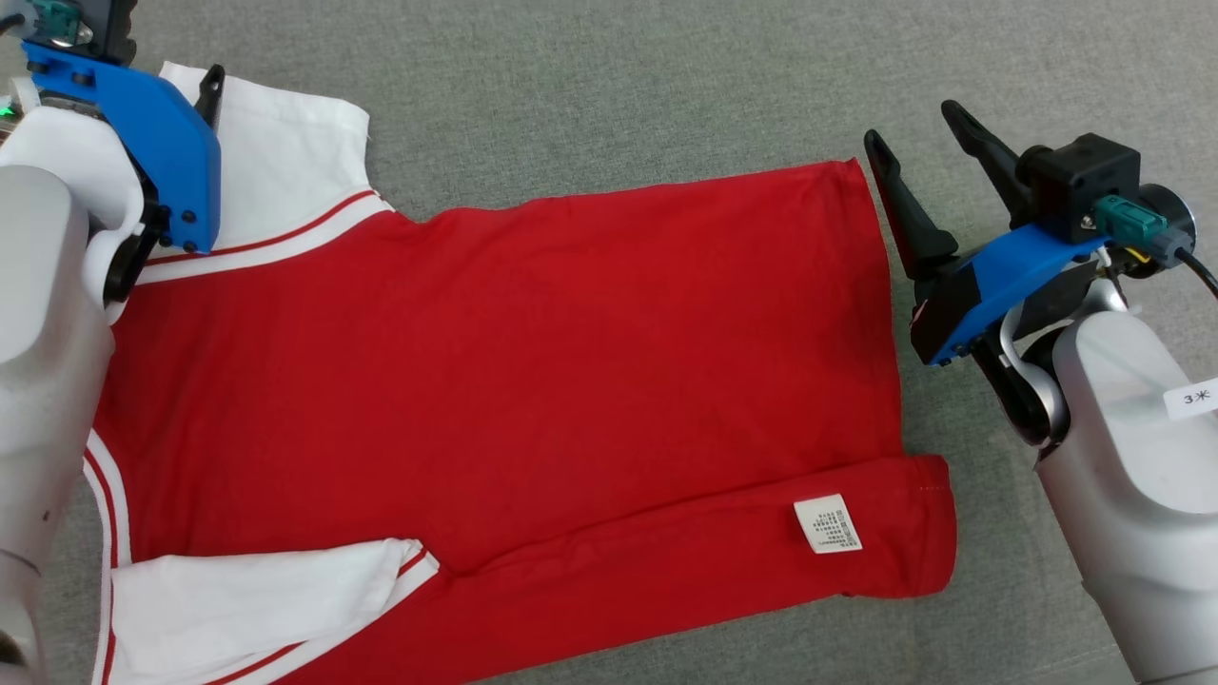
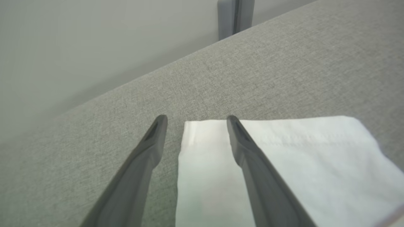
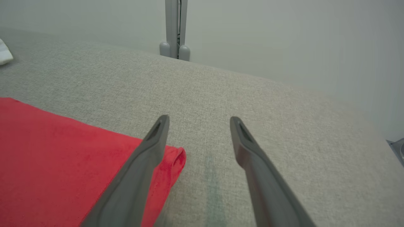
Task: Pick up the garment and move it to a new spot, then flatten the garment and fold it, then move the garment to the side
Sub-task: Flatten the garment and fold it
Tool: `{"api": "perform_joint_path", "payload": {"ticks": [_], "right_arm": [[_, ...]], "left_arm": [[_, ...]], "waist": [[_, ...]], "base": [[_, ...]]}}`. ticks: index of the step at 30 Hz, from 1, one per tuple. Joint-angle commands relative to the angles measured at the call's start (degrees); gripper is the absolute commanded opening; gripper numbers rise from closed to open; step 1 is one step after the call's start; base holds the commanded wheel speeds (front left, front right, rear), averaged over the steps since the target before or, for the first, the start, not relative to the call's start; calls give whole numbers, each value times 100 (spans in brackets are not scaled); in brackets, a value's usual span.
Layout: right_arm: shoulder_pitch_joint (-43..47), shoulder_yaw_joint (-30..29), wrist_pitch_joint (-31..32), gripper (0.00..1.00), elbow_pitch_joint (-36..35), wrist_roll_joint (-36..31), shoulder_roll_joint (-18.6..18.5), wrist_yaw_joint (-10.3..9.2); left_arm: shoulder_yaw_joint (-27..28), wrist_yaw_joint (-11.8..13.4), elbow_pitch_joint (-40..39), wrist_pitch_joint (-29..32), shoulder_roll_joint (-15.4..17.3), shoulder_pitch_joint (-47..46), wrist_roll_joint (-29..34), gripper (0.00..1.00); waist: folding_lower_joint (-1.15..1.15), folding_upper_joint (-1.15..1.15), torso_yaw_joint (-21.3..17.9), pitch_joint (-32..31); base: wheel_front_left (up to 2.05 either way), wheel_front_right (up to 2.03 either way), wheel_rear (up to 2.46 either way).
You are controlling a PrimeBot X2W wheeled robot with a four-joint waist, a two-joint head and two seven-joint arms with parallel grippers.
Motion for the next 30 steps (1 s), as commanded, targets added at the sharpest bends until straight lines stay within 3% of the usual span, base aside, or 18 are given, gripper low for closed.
{"api": "perform_joint_path", "payload": {"ticks": [1, 5, 6, 8, 17, 30], "right_arm": [[-124, 43, -41, 100, 30, 62, -29, 2], [-210, 158, -69, 100, 149, 154, -47, 2], [-256, 228, -38, 100, 183, 226, -66, 1], [-258, 303, 4, 100, 224, 292, -94, 2], [-284, 586, 446, 100, 321, 764, -247, 1], [-558, 821, 1191, 100, 880, 786, -245, 1]], "left_arm": [[-69, -3, 73, 10, 35, -92, -88, 100], [-98, -3, 342, 7, -1, -133, -384, 100], [-126, -3, 502, 49, -91, -88, -510, 58], [-201, -3, 593, -47, -124, -103, -592, 0], [-458, -4, 641, -540, -219, -234, -778, 0], [-962, -4, 585, -963, -376, -380, -1075, 0]], "waist": [[0, -1, -12, 42], [0, -1, -28, 101], [0, -1, -23, 101], [0, -1, -14, 79], [0, -1, 53, -131], [0, -1, 338, -168]], "base": [[0, 0, 0], [0, 0, 0], [0, 0, 0], [0, 0, 0], [0, 0, 0], [0, 0, 0]]}}
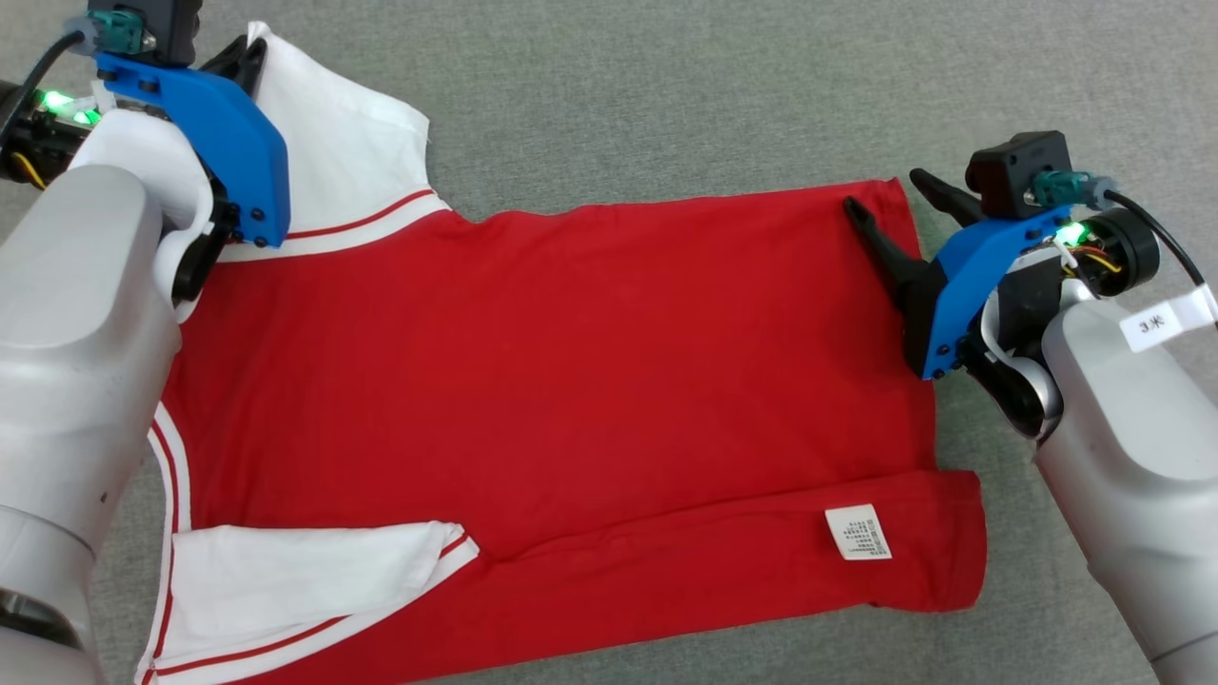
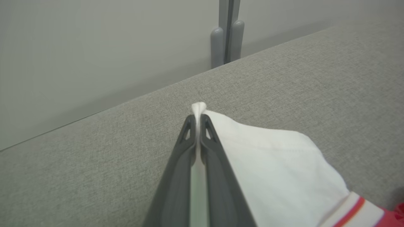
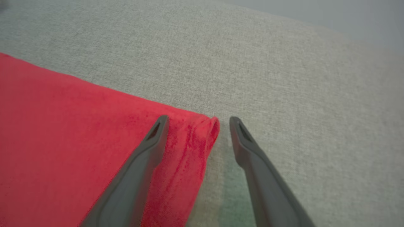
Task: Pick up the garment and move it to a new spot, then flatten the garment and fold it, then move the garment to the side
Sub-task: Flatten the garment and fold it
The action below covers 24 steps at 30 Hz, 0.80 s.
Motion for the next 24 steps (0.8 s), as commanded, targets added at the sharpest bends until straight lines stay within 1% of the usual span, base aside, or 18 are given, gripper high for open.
{"api": "perform_joint_path", "payload": {"ticks": [1, 2, 3, 4, 5, 8, 11, 17, 22, 24], "right_arm": [[-148, 7, 34, 100, 117, 6, 50, 1], [-179, 27, 54, 100, 188, -5, 53, 1], [-214, 25, 78, 84, 290, -20, 52, 1], [-251, 34, 97, 26, 367, -50, 54, 1], [-282, 23, 118, 0, 452, -53, 74, 1], [-404, -53, -22, 0, 614, -94, 111, 1], [-491, -134, -284, 0, 743, -162, 109, 1], [-611, -207, -876, 0, 1071, -355, 158, 1], [-295, -165, -1414, 0, 1227, -384, 188, 1], [-140, -180, -1634, 0, 1245, -356, 173, 1]], "left_arm": [[-62, -4, -16, -69, -16, -78, -46, 0], [-83, -4, -8, -99, -26, -83, -68, 0], [-112, -4, -1, -117, -36, -89, -99, 0], [-142, -4, 12, -153, -45, -96, -113, 0], [-177, -4, 23, -180, -52, -103, -129, 0], [-233, -4, 65, -330, -65, -121, -161, 0], [-167, -4, 120, -584, -72, -171, -228, 0], [-132, -4, 188, -1023, -223, -78, -356, 0], [-143, -4, 33, -1446, -315, 210, -455, 0], [-150, -4, -91, -1601, -301, 393, -497, 0]], "waist": [[0, 0, 31, 13], [0, 0, 46, 12], [0, 0, 60, 8], [0, 0, 72, 1], [0, 0, 82, -8], [0, 0, 112, -60], [0, 0, 142, -142], [0, 0, 257, -374], [0, 0, 358, -602], [0, 0, 394, -688]], "base": [[0, 0, 0], [0, 0, 0], [0, 0, 0], [0, 0, 0], [0, 0, 0], [0, 0, 0], [0, 0, 0], [0, 0, 0], [0, 0, 0], [0, 0, 0]]}}
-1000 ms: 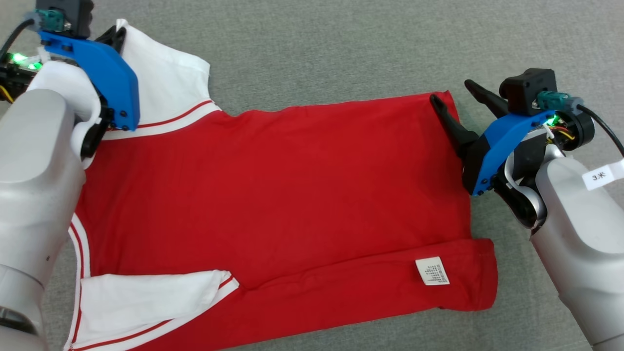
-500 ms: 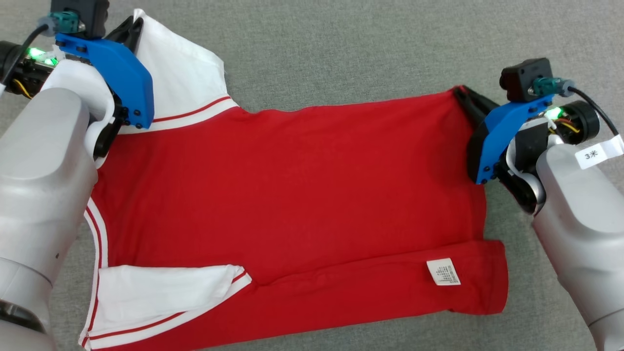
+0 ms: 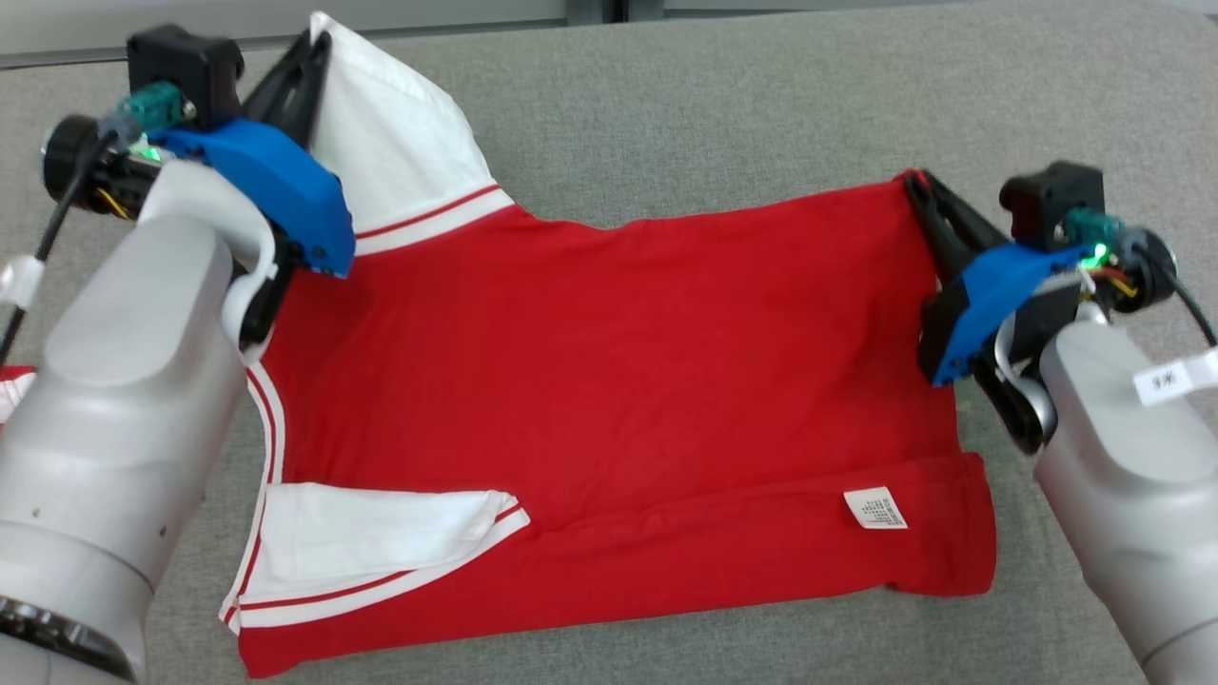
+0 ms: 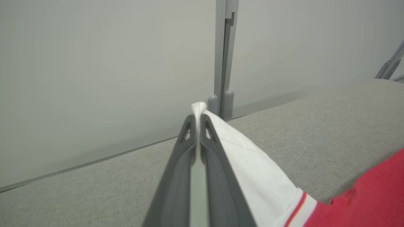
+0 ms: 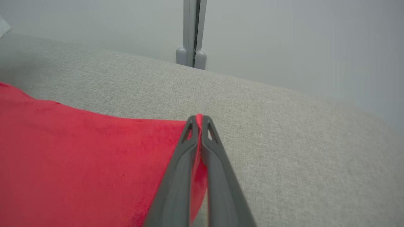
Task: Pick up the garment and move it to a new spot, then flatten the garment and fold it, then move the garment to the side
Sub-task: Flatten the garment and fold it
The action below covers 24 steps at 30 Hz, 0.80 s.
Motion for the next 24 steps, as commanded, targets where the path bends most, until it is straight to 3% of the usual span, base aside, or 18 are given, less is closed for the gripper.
{"api": "perform_joint_path", "payload": {"ticks": [1, 9, 17, 24], "right_arm": [[227, -25, -188, 0, 38, -4, -50, 1], [901, -260, -785, 0, 45, 100, -154, 1], [1366, -614, -938, 0, -235, -4, -207, 1], [1985, -981, -941, 0, -920, -137, -128, 2]], "left_arm": [[-8, -4, -137, -140, 22, 219, -35, 0], [171, 289, -1129, -447, 357, 1349, -184, 0], [422, 909, -2610, -501, 879, 2577, -315, 0], [509, 1498, -3877, -487, 1186, 3621, -431, 0]], "waist": [[1, 0, 26, -69], [1, 0, 185, -217], [1, 0, 330, -308], [1, 0, 401, -472]], "base": [[0, 0, 0], [0, 0, 0], [0, 0, 0], [0, 0, 0]]}}
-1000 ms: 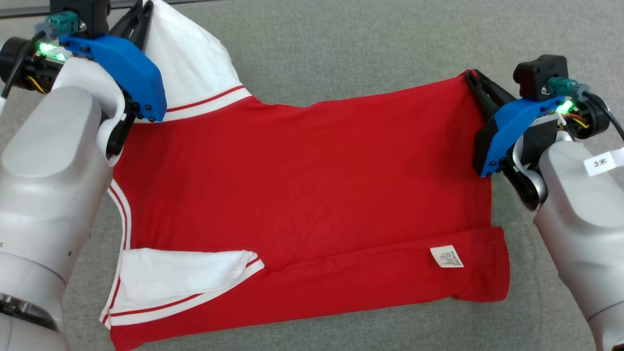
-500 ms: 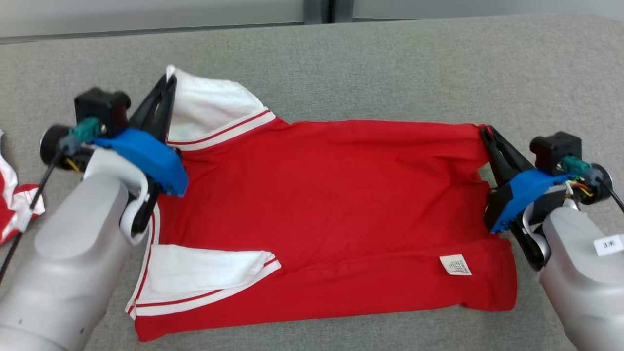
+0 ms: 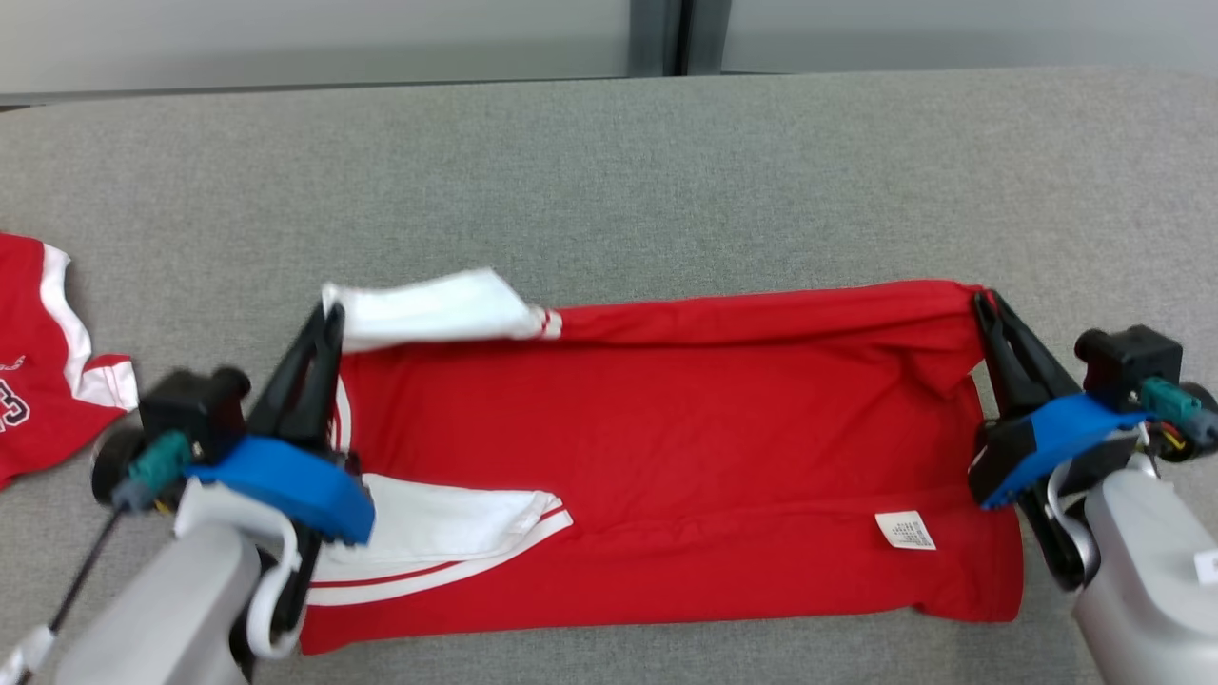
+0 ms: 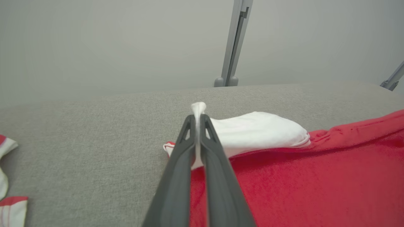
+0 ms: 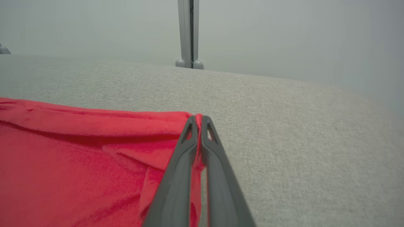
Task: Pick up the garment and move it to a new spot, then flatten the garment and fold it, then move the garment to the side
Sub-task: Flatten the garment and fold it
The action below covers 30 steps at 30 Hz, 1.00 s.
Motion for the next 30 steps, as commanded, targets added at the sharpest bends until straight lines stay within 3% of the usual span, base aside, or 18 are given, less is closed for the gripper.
{"api": "perform_joint_path", "payload": {"ticks": [1, 9, 23, 24, 25, 26, 30], "right_arm": [[319, -114, -29, 0, -228, -43, 36, 1], [1317, -436, -27, 0, -992, -122, 134, 1], [2329, -779, -27, 0, -1453, -36, 350, 1], [2354, -741, -26, 0, -1431, 9, 357, 1], [2354, -710, -27, 47, -1473, 47, 348, 1], [2365, -692, -27, 100, -1495, 68, 327, 1], [2375, -740, -27, 100, -1782, 203, 273, 1]], "left_arm": [[-25, 179, -319, 4, 55, 322, -45, 0], [149, 677, -984, -25, 104, 1356, -231, 0], [610, 802, -1298, -42, -254, 2312, -188, 0], [670, 796, -1293, -43, -285, 2344, -132, 38], [756, 804, -1306, -43, -333, 2363, -67, 100], [843, 798, -1344, -43, -390, 2366, 6, 100], [1380, 703, -1556, -44, -630, 2477, 514, 100]], "waist": [[0, 1, 16, -51], [0, 1, 77, -167], [0, 1, 68, -298], [0, 1, 70, -302], [0, 1, 70, -305], [0, 1, 68, -310], [0, 1, 64, -372]], "base": [[0, 0, 0], [0, 0, 0], [0, 0, 0], [0, 0, 0], [0, 0, 0], [0, 0, 0], [0, 0, 0]]}}
